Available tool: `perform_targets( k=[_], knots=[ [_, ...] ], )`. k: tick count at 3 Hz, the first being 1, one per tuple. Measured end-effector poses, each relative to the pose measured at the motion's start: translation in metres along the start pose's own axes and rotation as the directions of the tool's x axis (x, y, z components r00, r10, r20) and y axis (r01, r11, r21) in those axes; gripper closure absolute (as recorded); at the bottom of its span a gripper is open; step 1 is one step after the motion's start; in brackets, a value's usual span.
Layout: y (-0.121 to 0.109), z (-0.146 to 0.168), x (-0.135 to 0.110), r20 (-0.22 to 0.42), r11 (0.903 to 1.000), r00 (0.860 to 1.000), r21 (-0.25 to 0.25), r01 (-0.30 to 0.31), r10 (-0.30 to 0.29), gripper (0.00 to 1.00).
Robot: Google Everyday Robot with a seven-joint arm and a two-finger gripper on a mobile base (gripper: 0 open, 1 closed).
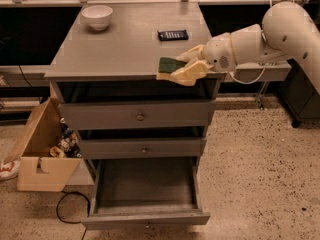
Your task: Place sponge into bottom drawer
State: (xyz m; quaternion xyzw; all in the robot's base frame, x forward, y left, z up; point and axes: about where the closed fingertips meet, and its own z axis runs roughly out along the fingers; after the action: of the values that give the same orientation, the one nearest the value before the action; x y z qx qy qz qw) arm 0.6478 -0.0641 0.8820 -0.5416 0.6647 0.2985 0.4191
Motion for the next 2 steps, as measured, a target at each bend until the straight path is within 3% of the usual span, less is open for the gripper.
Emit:
perform_targets(
  k=[1, 2],
  knots=[
    [0.004, 0.010, 0.017, -0.023, 0.9988, 0.999, -0.026, -0.041, 0.040, 1.00],
    [0.017, 0.010, 0.041, 0.002, 0.9947, 0.995, -0.009, -0.103, 0.103, 1.00]
  ],
)
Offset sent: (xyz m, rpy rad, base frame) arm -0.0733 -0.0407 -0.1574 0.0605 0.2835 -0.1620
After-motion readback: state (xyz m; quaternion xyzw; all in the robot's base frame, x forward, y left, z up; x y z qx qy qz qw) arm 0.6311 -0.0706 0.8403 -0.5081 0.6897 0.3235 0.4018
